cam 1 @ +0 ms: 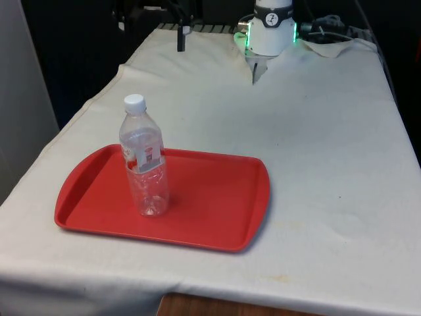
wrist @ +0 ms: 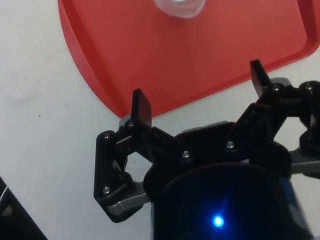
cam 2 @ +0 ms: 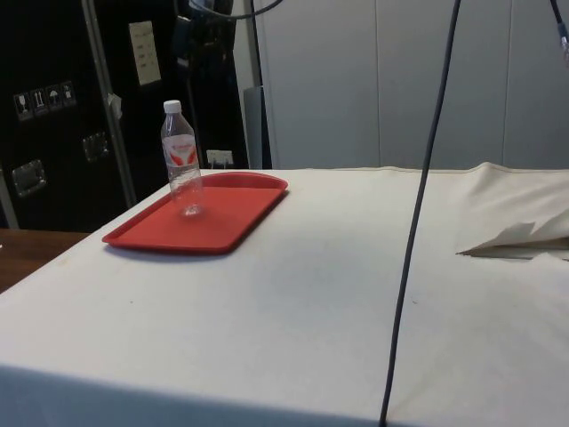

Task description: Place the bottle upright on the tray.

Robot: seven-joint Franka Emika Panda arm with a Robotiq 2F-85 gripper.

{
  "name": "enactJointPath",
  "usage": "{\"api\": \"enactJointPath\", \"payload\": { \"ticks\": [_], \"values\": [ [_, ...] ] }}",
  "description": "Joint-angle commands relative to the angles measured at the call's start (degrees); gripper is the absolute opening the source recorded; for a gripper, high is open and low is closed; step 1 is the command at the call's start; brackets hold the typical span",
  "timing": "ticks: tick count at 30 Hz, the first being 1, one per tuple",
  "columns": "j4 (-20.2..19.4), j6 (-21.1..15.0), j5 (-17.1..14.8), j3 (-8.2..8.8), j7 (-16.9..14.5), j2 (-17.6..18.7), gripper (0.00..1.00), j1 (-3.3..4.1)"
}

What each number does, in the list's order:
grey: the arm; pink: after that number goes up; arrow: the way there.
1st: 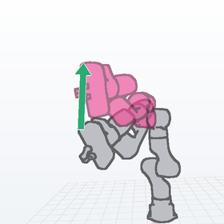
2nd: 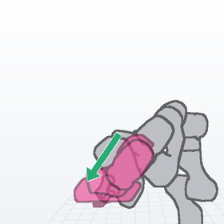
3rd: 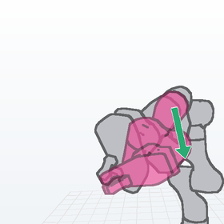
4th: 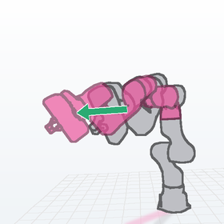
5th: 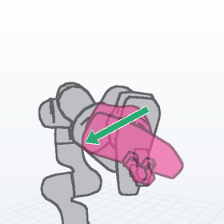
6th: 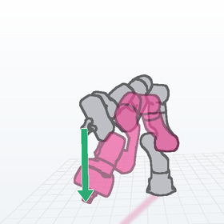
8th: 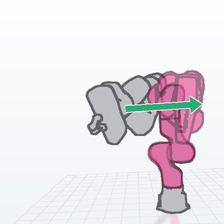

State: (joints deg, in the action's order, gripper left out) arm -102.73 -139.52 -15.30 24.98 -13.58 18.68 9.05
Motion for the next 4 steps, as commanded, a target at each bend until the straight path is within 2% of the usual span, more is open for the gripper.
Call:
{"api": "enactJointPath", "payload": {
  "ticks": [1,4],
  "values": [
    [-0.4,0.1,0.2,0.06,-0.2,-0.4,1.0,0.06],
    [-0.4,0.1,-0.1,0.06,-0.7,-0.2,1.0,0.0]
  ]
}}
